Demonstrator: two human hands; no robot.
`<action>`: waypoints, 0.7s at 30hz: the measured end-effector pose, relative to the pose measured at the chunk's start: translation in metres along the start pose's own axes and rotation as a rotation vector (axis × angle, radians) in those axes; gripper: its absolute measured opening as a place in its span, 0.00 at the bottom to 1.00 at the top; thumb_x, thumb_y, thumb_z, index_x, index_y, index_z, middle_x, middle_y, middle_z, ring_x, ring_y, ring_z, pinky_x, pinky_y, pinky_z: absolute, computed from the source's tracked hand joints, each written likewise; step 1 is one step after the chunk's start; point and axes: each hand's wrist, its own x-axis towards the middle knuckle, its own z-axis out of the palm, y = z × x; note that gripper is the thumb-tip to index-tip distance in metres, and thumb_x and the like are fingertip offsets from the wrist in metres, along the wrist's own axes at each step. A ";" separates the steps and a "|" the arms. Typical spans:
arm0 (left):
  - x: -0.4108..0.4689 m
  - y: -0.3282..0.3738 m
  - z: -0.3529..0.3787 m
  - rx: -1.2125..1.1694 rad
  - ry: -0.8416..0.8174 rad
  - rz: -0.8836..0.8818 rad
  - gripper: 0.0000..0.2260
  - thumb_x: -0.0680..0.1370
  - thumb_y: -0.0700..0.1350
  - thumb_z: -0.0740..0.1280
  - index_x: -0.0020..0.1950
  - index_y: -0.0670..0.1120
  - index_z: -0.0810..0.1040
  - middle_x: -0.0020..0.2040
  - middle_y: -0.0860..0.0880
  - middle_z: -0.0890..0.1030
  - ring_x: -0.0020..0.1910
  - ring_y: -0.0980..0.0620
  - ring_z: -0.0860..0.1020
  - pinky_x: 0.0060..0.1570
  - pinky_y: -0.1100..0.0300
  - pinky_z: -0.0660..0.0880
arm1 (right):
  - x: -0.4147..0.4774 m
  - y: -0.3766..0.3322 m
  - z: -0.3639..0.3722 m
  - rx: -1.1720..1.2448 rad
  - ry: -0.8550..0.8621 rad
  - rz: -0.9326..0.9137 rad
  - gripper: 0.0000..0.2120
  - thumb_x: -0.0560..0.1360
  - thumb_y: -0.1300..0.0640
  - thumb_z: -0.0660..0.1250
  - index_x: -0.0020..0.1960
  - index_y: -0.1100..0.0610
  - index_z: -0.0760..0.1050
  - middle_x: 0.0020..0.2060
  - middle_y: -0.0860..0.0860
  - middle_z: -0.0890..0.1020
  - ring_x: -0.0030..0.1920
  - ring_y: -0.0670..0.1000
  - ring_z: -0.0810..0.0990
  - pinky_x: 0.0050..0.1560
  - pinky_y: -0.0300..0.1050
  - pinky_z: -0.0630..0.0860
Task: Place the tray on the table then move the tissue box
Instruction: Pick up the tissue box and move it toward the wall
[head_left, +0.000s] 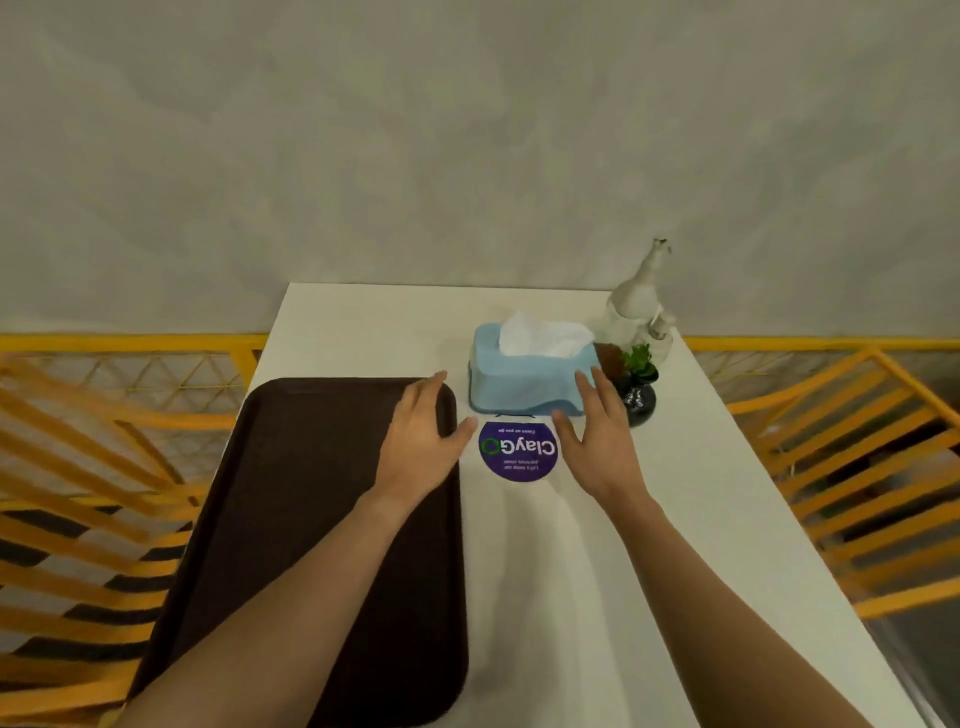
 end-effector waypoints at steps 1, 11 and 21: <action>0.008 0.004 0.011 -0.009 -0.003 -0.011 0.37 0.76 0.59 0.72 0.80 0.51 0.62 0.76 0.49 0.67 0.74 0.49 0.67 0.68 0.52 0.69 | 0.009 0.005 0.000 0.009 -0.005 -0.006 0.30 0.83 0.48 0.62 0.81 0.53 0.57 0.81 0.53 0.56 0.79 0.56 0.54 0.77 0.56 0.58; 0.060 0.021 0.079 -0.073 0.034 -0.097 0.48 0.70 0.63 0.75 0.81 0.51 0.54 0.79 0.47 0.62 0.74 0.52 0.63 0.67 0.54 0.67 | 0.055 0.041 0.013 0.174 -0.041 -0.033 0.33 0.81 0.52 0.66 0.80 0.60 0.56 0.80 0.60 0.56 0.79 0.59 0.56 0.76 0.53 0.59; 0.089 0.016 0.087 -0.218 -0.011 -0.145 0.30 0.70 0.51 0.80 0.69 0.50 0.72 0.59 0.54 0.80 0.56 0.57 0.78 0.45 0.74 0.76 | 0.064 0.043 0.037 0.266 0.021 0.117 0.36 0.81 0.52 0.64 0.82 0.58 0.49 0.80 0.55 0.57 0.78 0.57 0.56 0.75 0.51 0.56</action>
